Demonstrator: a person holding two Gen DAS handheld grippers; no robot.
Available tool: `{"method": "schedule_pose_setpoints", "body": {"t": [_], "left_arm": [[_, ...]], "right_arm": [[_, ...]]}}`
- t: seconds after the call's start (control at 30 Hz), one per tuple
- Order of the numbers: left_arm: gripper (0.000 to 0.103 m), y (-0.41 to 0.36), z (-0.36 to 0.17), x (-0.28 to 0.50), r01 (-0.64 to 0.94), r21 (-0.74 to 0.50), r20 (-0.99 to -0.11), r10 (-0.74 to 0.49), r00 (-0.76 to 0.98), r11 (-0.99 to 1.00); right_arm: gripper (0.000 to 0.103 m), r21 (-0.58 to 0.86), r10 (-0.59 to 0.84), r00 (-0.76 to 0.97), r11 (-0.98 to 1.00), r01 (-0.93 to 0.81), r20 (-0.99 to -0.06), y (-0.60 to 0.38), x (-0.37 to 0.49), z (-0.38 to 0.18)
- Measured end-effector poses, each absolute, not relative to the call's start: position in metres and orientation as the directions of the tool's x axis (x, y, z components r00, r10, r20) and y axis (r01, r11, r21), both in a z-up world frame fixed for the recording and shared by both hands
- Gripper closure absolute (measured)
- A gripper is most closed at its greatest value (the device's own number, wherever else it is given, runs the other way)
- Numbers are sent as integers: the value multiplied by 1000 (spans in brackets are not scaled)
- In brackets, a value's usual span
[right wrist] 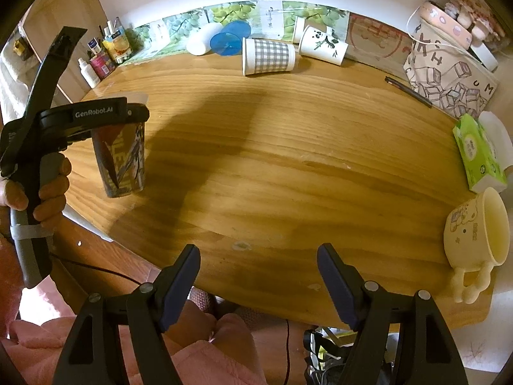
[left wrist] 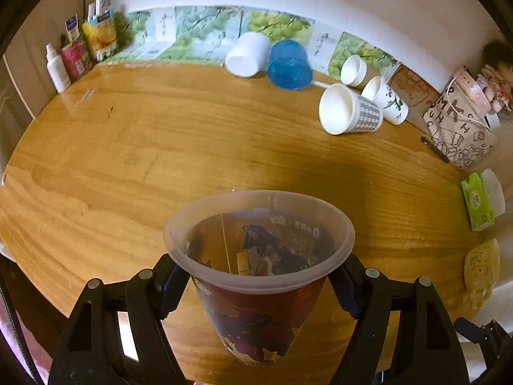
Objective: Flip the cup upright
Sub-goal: 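Carry the brown cup upright with the left gripper above the desk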
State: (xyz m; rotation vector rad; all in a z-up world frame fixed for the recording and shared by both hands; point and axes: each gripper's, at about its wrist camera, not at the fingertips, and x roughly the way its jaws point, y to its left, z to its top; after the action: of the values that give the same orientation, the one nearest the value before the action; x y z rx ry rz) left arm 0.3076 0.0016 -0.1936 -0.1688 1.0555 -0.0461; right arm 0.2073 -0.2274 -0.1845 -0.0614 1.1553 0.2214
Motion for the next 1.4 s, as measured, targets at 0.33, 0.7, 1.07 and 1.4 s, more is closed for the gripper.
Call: {"method": "schedule_pose_setpoints", "body": {"t": [0.33,0.7,1.07,1.4], "left_arm": [[24,-10,-177,299,33,-92,-741,-91,665,995],[24,-14,-177,281,51,-96,-635,-101,766,994],[24,-21,-193,267,58,-51,-631,-77,772,997],[23,-28,-196,251,84,-13,-616,-75,784,996]], "right_arm": [[27,81,154,365,975,-208,-918,-228,210,-189],[27,93,160,361,976,-197,-919,-230,210,-192],[27,86,149,358,979,-187,-922,-228,203,-192],[27,83,148,348,977,-195,-926,-224,198,-195]]}}
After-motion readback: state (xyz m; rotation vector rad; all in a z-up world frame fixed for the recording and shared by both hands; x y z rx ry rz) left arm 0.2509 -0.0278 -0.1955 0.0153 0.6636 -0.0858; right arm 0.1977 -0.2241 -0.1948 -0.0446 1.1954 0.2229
